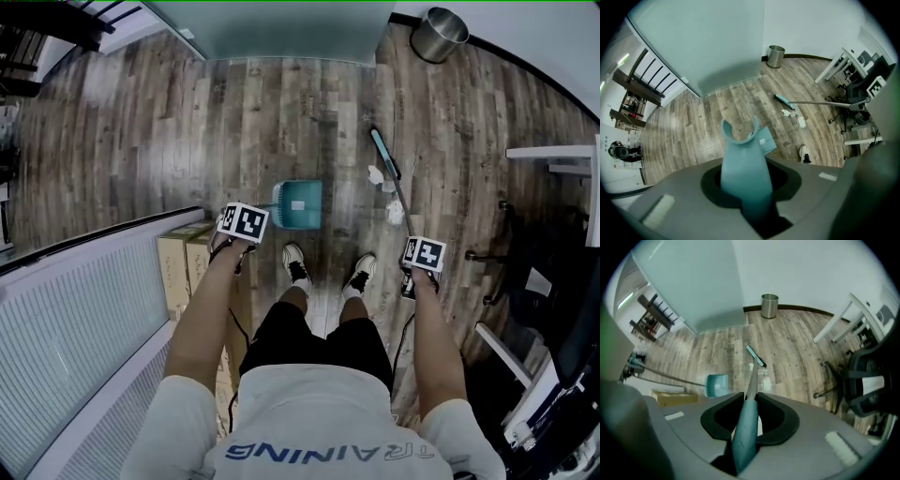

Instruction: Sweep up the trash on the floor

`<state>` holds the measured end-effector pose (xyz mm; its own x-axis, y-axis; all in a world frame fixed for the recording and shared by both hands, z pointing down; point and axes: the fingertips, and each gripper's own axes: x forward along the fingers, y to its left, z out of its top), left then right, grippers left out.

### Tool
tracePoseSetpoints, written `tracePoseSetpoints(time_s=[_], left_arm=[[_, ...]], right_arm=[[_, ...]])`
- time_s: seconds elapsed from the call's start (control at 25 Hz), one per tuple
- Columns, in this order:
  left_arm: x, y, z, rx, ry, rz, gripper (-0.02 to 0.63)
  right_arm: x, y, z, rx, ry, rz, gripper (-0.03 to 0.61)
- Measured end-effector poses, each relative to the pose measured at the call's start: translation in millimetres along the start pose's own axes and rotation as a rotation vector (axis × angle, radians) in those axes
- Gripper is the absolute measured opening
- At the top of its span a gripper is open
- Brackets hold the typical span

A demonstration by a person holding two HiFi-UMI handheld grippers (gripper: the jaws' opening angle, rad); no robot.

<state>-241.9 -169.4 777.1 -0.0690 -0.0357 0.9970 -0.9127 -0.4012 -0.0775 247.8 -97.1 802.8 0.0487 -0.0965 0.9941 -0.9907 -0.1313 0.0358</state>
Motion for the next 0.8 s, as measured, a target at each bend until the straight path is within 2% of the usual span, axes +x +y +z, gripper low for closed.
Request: tracePoseSetpoints(time_s=[0.04, 0.12, 0.24, 0.44, 0.6, 0.8], left_arm=[[-0.3, 0.3, 0.7, 0.001, 0.000, -0.001, 0.103], [-0.5, 1.2, 1.1, 0.000, 0.000, -0.003, 0.103], [0.0, 1.7, 1.1, 0.002, 0.002, -0.004, 0.103], [0.4, 1.3, -1.7, 0.006, -0.002, -0.004, 0.104], [1.2, 2.7, -2.2, 0.007, -0.004, -0.005, 0.104], [1.3, 3.2, -0.1, 0.009, -0.007, -0.002, 0.104]], right_arm=[[0.6, 8.3, -3.9, -0.066, 0.015, -0.033, 0.109], [5.3, 31.1, -9.1, -0.162, -0.004, -0.037, 0.109], [3.8, 48.4, -30.9, -0.197, 0.000, -0.026, 0.109], [-3.9, 53.2, -76.6, -0.067, 0.024, 0.020, 0.109], [-14.8, 74.5, -103.4, 0.062, 0.054, 0.113, 0.109], [-25.5, 116.4, -130.3, 0.106, 0.096, 0.222, 0.109]])
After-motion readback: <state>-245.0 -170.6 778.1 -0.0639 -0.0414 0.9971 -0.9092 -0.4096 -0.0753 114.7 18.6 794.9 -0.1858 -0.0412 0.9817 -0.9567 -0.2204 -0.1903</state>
